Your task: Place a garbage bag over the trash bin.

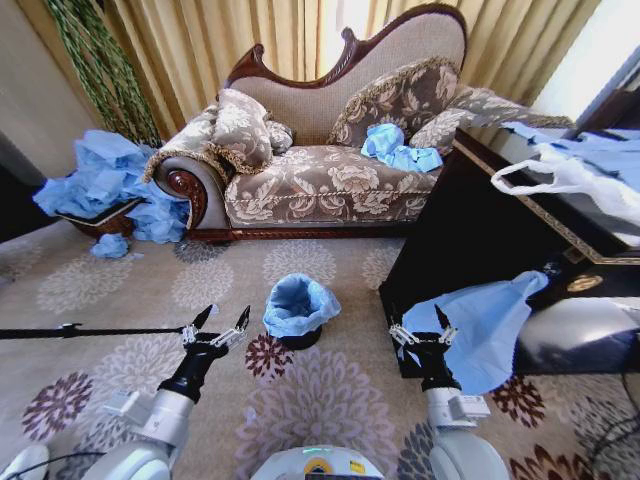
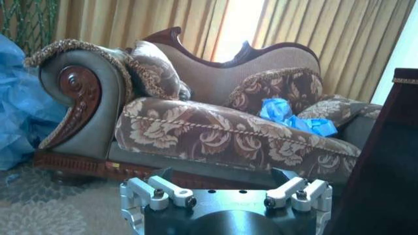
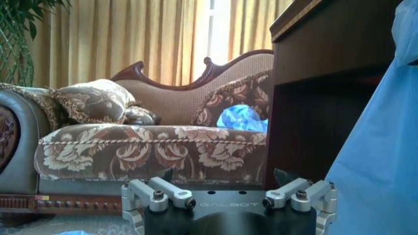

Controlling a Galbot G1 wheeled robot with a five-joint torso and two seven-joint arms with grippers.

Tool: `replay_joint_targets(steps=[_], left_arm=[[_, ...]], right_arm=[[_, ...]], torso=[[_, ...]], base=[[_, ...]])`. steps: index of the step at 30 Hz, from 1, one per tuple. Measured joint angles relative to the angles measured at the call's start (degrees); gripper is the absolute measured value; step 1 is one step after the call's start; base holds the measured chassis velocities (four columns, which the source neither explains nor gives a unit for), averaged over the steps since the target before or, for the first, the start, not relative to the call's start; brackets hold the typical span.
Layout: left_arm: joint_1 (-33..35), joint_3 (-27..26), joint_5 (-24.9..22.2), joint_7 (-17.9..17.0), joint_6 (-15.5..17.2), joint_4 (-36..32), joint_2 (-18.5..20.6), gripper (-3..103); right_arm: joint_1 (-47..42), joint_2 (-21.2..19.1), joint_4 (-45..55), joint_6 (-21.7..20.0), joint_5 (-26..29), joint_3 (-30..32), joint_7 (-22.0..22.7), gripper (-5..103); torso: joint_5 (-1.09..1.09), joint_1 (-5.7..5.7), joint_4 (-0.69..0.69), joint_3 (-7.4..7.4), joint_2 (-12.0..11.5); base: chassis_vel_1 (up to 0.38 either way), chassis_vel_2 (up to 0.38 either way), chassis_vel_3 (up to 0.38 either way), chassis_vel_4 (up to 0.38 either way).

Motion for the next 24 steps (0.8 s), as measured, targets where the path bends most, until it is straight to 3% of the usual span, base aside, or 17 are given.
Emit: replay_joint_targets(steps=[24], left_arm=[[0.1,0.0,0.1,0.0,0.0,0.0,0.0,100]], right_arm=[[0.0,0.0,0.0,0.0,0.0,0.0,0.0,100]], torso=[[0.0,0.0,0.0,0.0,0.0]], base=[[0.0,0.0,0.0,0.0]])
